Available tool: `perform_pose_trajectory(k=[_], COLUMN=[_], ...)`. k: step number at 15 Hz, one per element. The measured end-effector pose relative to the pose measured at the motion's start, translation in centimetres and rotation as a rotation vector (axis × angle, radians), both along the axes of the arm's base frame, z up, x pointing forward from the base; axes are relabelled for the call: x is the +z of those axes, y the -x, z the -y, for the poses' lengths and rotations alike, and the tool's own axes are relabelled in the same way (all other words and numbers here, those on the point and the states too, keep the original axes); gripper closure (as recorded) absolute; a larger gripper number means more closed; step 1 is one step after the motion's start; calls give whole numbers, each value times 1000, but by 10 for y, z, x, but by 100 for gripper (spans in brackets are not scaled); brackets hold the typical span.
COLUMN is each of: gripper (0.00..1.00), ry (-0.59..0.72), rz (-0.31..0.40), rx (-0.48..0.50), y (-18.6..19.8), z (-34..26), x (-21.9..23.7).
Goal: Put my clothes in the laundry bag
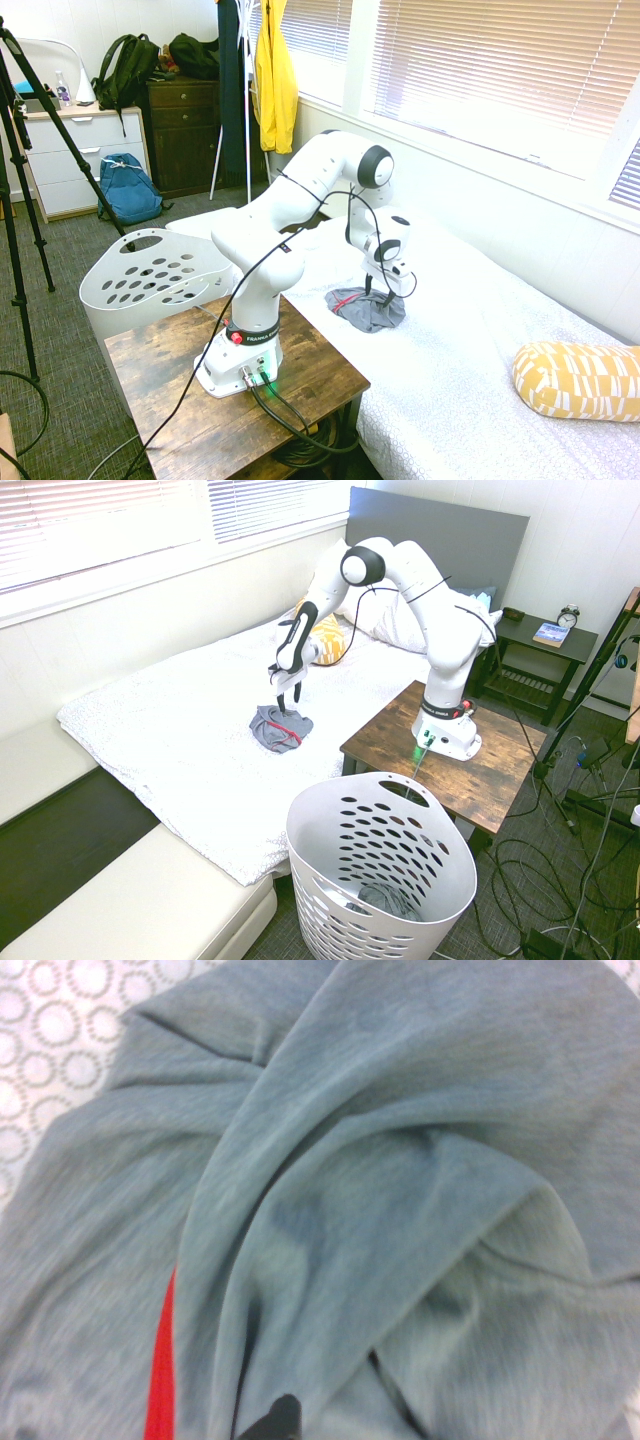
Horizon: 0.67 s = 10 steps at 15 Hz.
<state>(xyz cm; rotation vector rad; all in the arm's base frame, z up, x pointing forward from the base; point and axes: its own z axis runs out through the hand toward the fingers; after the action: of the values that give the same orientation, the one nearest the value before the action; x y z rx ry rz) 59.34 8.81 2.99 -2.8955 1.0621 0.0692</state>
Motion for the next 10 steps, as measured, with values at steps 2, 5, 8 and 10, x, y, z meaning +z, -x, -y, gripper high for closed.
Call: perform_pose_trajectory(k=[2, 5, 8, 10], gripper=[0, 100, 100, 100], ry=[-21, -38, -45, -46], rz=[0, -18, -51, -55], rx=[3, 9, 20, 17], y=[-13, -19, -9, -8], z=[-5, -12, -14, -14], x=[-16, -20, -47, -52])
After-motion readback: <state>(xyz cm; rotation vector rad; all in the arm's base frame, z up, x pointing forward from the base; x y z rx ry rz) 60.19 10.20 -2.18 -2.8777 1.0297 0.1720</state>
